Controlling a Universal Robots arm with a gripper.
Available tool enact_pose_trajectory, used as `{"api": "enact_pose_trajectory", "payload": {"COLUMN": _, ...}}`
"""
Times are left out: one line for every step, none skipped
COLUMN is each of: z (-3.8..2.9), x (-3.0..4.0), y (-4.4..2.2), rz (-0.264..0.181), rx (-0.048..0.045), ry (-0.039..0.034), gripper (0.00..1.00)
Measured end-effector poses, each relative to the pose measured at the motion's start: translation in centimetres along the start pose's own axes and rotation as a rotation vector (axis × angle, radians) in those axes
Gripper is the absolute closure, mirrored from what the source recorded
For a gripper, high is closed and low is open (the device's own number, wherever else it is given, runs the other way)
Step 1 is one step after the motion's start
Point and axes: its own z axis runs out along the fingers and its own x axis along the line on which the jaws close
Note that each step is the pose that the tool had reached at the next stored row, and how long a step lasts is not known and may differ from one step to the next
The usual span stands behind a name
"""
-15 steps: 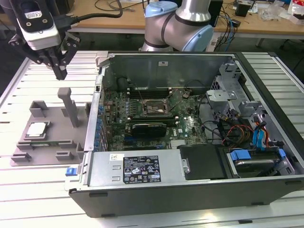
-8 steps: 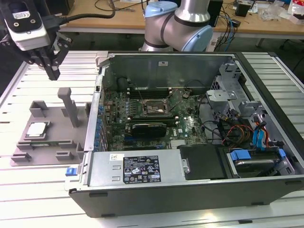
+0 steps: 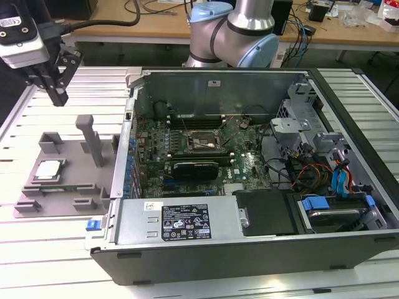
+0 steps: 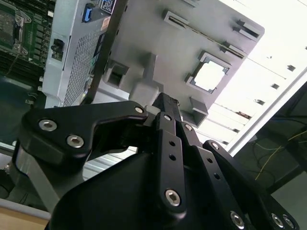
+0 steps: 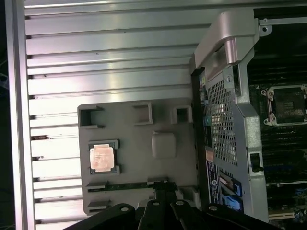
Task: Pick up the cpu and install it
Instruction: 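Reach for the cpu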
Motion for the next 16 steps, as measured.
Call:
{"api": "enact_pose_trajectory", "payload": {"z": 0.15, "x": 0.22, "y": -0.02, "rz": 0.0, "rx": 0.0001, "ry": 0.0001, "gripper": 0.89}}
{"api": "enact_pose_trajectory", "payload": {"z": 0.34, "x": 0.44, "y": -0.05, "rz": 0.0, "rx": 0.0002, "ry": 0.0003, "gripper": 0.89}}
{"api": "enact_pose_trajectory", "payload": {"z": 0.63, "x": 0.8, "y": -0.09, "rz": 0.0, "rx": 0.0002, "ry": 0.0003, "gripper": 0.89}}
{"api": "enact_pose_trajectory", "payload": {"z": 1.15, "x": 1.57, "y": -0.17, "rz": 0.0, "rx": 0.0, "ry": 0.0, "gripper": 0.89}}
{"api": "enact_pose_trajectory", "payload": {"z": 1.37, "x": 1.88, "y": -0.2, "rz": 0.0, "rx": 0.0, "ry": 0.0, "gripper": 0.89}}
{"api": "enact_pose_trajectory", "payload": {"z": 1.63, "x": 2.2, "y": -0.24, "rz": 0.0, "rx": 0.0002, "ry": 0.0002, "gripper": 0.89}}
{"api": "enact_pose_trajectory", "payload": {"z": 2.07, "x": 2.69, "y": -0.3, "rz": 0.0, "rx": 0.0002, "ry": 0.0003, "gripper": 0.89}}
{"api": "enact_pose_trajectory", "payload": {"z": 2.39, "x": 3.08, "y": -0.34, "rz": 0.0, "rx": 0.0001, "ry": 0.0001, "gripper": 0.89}}
{"api": "enact_pose_trajectory", "payload": {"z": 2.9, "x": 3.71, "y": -0.41, "rz": 0.0, "rx": 0.0001, "ry": 0.0, "gripper": 0.89}}
{"api": "enact_pose_trajectory", "payload": {"z": 3.16, "x": 3.98, "y": -0.44, "rz": 0.0, "rx": 0.0001, "ry": 0.0001, "gripper": 0.89}}
{"api": "enact_pose_trajectory", "payload": {"z": 3.34, "x": 4.14, "y": -0.46, "rz": 0.0, "rx": 0.0001, "ry": 0.0002, "gripper": 0.89}}
{"api": "enact_pose_trajectory", "payload": {"z": 3.52, "x": 4.29, "y": -0.48, "rz": 0.0, "rx": 0.0001, "ry": 0.0001, "gripper": 0.89}}
{"api": "enact_pose_trajectory", "payload": {"z": 3.77, "x": 4.45, "y": -0.51, "rz": 0.0, "rx": 0.0001, "ry": 0.0001, "gripper": 0.89}}
{"api": "enact_pose_trajectory", "payload": {"z": 3.91, "x": 4.53, "y": -0.52, "rz": 0.0, "rx": 0.0001, "ry": 0.0001, "gripper": 0.89}}
{"api": "enact_pose_trajectory", "payload": {"z": 4.11, "x": 4.62, "y": -0.54, "rz": 0.0, "rx": 0.0001, "ry": 0.0002, "gripper": 0.89}}
{"api": "enact_pose_trajectory", "payload": {"z": 4.19, "x": 4.67, "y": -0.55, "rz": 0.0, "rx": 0.0001, "ry": 0.0001, "gripper": 0.89}}
